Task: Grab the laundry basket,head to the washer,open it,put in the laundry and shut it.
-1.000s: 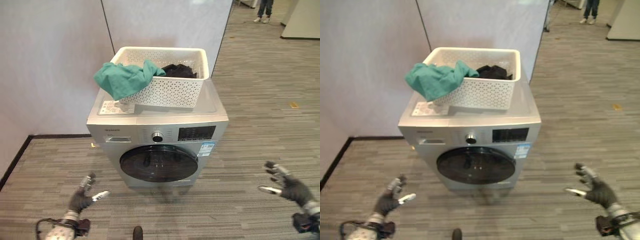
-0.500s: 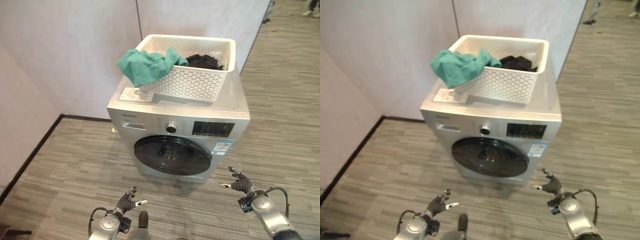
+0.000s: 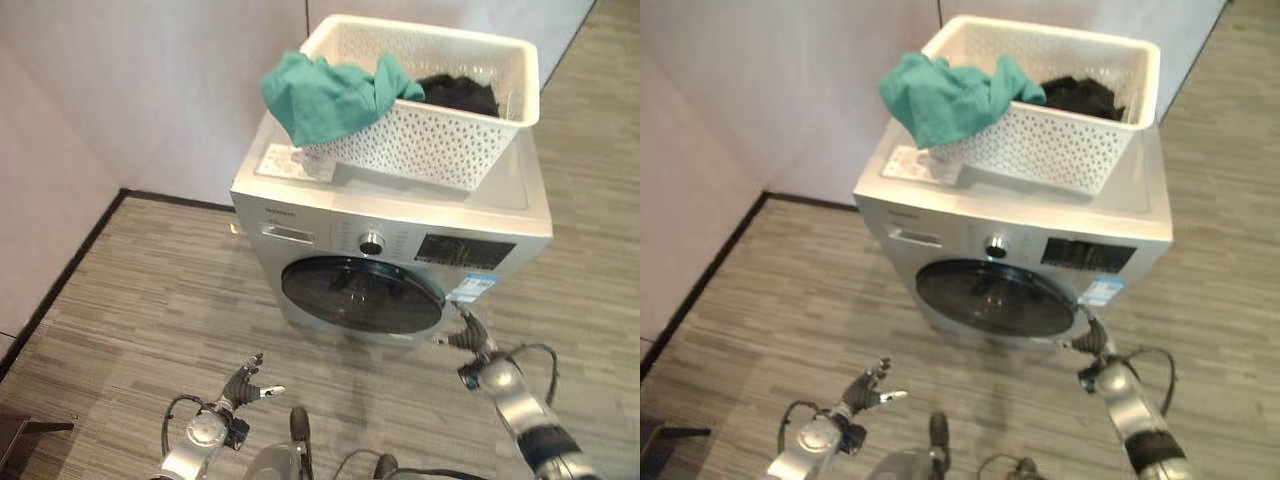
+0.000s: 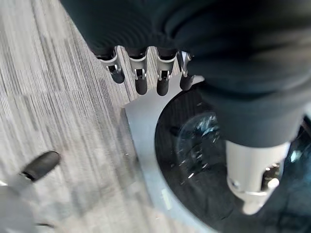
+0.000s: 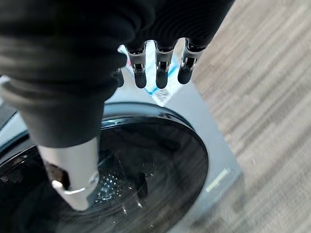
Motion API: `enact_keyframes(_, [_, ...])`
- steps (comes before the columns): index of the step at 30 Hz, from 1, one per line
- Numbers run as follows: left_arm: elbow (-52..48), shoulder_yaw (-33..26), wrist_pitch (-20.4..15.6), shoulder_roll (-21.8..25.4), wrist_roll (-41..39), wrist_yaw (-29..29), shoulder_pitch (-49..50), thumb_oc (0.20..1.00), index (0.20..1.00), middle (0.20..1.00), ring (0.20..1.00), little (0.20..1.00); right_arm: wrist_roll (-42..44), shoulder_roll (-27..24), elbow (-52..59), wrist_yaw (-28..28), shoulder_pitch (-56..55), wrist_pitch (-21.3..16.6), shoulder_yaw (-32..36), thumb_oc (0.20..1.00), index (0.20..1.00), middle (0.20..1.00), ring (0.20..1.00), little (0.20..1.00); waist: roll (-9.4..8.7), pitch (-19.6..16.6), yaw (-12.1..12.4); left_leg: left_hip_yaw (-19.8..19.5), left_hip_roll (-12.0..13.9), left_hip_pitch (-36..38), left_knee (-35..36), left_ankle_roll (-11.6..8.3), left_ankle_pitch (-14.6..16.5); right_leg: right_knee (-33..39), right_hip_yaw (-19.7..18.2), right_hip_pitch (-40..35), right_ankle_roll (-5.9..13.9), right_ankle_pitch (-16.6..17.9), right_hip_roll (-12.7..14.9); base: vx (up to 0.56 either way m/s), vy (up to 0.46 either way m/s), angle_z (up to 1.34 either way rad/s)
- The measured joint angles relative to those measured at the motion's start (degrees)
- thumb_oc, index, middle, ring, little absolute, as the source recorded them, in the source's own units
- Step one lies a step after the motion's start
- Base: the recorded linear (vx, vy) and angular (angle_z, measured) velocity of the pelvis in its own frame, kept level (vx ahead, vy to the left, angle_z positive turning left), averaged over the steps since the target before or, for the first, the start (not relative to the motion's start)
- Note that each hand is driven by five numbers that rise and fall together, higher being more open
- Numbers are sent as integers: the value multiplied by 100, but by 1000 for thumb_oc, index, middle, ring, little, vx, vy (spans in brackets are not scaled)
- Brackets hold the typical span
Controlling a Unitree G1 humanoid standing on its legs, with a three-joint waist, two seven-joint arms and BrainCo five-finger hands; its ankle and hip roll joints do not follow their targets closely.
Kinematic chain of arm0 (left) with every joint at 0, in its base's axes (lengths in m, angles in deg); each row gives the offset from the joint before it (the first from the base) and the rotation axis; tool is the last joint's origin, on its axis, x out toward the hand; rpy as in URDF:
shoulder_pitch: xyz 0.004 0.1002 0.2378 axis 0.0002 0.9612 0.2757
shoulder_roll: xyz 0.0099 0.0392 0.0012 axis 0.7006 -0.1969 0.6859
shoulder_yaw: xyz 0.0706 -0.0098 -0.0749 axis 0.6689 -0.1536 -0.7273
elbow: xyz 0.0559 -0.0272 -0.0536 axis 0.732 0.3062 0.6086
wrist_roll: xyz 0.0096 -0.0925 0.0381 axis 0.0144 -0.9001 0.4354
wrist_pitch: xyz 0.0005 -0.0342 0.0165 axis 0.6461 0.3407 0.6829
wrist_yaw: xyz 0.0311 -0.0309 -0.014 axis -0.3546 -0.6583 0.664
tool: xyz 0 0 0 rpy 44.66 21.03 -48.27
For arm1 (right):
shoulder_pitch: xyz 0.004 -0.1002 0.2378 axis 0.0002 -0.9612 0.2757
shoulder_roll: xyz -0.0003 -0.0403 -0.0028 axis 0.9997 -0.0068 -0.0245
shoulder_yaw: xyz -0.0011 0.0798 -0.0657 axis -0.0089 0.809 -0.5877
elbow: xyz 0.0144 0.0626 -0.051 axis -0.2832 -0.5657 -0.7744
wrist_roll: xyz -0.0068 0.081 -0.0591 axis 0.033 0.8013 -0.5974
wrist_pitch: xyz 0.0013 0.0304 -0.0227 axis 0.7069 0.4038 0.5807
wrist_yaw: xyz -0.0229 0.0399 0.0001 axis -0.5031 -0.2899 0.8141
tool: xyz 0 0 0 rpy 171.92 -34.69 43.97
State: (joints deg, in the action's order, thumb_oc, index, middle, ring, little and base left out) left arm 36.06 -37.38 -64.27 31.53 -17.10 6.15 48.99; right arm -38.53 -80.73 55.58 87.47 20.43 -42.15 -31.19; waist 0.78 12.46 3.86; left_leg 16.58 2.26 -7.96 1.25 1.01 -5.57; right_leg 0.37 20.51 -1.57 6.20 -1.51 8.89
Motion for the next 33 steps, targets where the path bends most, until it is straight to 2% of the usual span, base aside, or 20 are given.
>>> enact_keyframes(3, [-46,-82,-19,-39,-42,3,-153,1000,1000,1000,1000,1000,-44,14,-47,92,133,2,100,1000,1000,1000,1000,1000,27,74,58,-75,-36,-66,24,47,39,70,-81,-24,38,62,26,-48,-103,13])
enact_keyframes(4, [-43,-131,-30,-168,-63,26,-288,1000,1000,1000,1000,1000,-44,-28,4,151,-37,11,313,1000,1000,1000,1000,1000,142,140,86,-437,-68,-192,4,49,-5,-276,-626,150,-65,-160,45,-124,-254,107])
enact_keyframes(5, [-41,-184,-56,-234,-90,77,-462,1000,1000,1000,1000,1000,-43,-68,-89,230,-50,85,312,1000,1000,1000,1000,1000,64,242,79,-669,-127,-374,-78,55,-15,-203,-757,271,-203,-249,226,-60,-185,115])
enact_keyframes(7, [-22,-221,-54,-269,-135,119,-436,1000,1000,1000,1000,1000,-48,-49,-110,401,-8,142,317,1000,1000,1000,1000,1000,-32,315,188,-792,-148,-455,-97,-21,-59,-39,-649,249,79,-123,330,-37,-128,54])
enact_keyframes(9, [-32,-181,-53,-300,-281,191,-305,1000,1000,1000,1000,1000,-96,-47,-114,423,77,135,289,1000,1000,1000,1000,1000,-39,322,243,-854,-21,-597,-88,-127,-136,200,-567,236,163,-17,149,-29,-85,17])
enact_keyframes(11, [-18,-155,-48,-348,-280,205,-86,1000,1000,1000,1000,1000,-150,-61,-158,439,63,134,282,1000,1000,1000,1000,1000,-2,341,283,-958,19,-630,-75,-203,-234,368,-470,115,172,112,-7,-48,-95,16])
enact_keyframes(15, [-67,-140,-55,-434,-285,207,7,1000,1000,1000,1000,1000,-147,-99,-331,510,45,148,242,1000,1000,1000,1000,1000,75,383,242,-1167,38,-758,-93,-228,-254,456,-180,49,112,77,-105,-73,-13,34])
enact_keyframes(16, [-112,-91,-61,-435,-331,211,-29,1000,1000,1000,1000,1000,-140,-138,-556,594,306,136,101,1000,1000,1000,1000,1000,147,425,206,-1270,38,-934,-110,-244,-272,455,-101,170,104,72,-107,-69,24,18])
enact_keyframes(18, [-114,40,-67,-432,-342,213,-121,1000,1000,1000,1000,1000,-95,-172,-813,782,625,143,89,1000,1000,1000,1000,1000,210,485,195,-1291,27,-1024,-108,-238,-285,444,-93,267,105,73,-107,-51,41,10])
enact_keyframes(23, [-144,60,-220,-364,-514,261,-368,1000,1000,1000,1000,1000,-87,-176,-1317,858,1224,177,-258,1000,1000,1000,1000,1000,274,718,217,-1267,5,-1119,-112,-235,-285,320,-121,434,102,56,-58,-40,44,-4])
enact_keyframes(25, [-92,47,-232,-379,-542,342,-602,1000,1000,1000,1000,1000,-83,-155,-1586,868,1409,150,-339,1000,1000,1000,1000,1000,248,770,221,-1272,7,-1118,-113,-230,-290,309,-120,436,104,58,-66,0,0,0])
enact_keyframes(29, [-49,-43,-259,-433,-492,461,-667,1000,1000,1000,1000,1000,130,-81,-1335,841,1104,123,-415,1000,1000,1000,1000,1000,236,765,221,-1280,30,-997,-99,-248,-302,350,-109,297,99,58,-97,51,-18,0])
enact_keyframes(33, [-53,-48,-250,-520,-486,505,-605,1000,1000,1000,1000,1000,383,265,-1363,809,828,108,-659,1000,1000,1000,1000,1000,169,729,208,-1264,84,-720,-92,-293,-270,454,-114,-6,67,48,-123,54,-37,-4])
